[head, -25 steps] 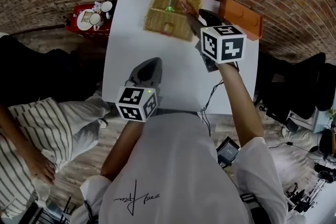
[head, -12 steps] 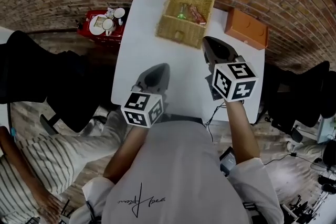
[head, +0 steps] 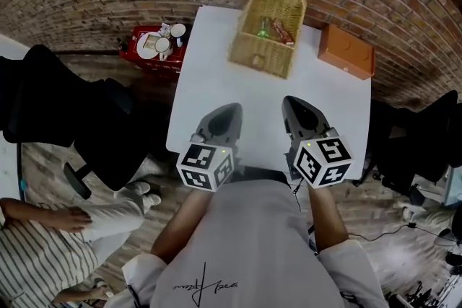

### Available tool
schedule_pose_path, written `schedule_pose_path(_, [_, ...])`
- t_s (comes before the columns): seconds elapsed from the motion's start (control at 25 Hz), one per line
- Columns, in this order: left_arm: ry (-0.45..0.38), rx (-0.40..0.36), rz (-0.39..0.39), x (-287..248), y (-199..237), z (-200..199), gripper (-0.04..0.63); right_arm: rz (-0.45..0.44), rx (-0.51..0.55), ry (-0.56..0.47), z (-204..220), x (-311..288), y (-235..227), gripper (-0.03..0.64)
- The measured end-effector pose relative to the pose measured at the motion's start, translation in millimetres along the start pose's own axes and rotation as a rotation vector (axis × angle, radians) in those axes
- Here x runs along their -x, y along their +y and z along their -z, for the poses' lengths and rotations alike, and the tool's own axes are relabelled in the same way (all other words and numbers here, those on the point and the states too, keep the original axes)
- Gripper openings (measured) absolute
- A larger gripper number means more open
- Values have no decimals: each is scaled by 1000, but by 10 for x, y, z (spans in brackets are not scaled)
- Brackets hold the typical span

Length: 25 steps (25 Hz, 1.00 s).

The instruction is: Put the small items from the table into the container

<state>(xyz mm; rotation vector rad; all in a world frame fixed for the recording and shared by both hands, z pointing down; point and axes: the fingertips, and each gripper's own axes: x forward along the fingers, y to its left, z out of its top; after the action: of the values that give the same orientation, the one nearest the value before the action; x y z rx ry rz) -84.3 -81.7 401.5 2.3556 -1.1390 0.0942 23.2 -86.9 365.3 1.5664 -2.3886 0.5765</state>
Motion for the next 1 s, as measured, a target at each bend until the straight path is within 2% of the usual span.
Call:
schedule_pose_path(0.4, [2, -35, 17, 182, -76, -8, 10, -16, -7, 24, 230, 159, 287, 21])
schedule_pose_path(1.0, [-6, -27, 7, 264, -141, 1, 9, -32, -28, 42, 406, 299, 394, 20])
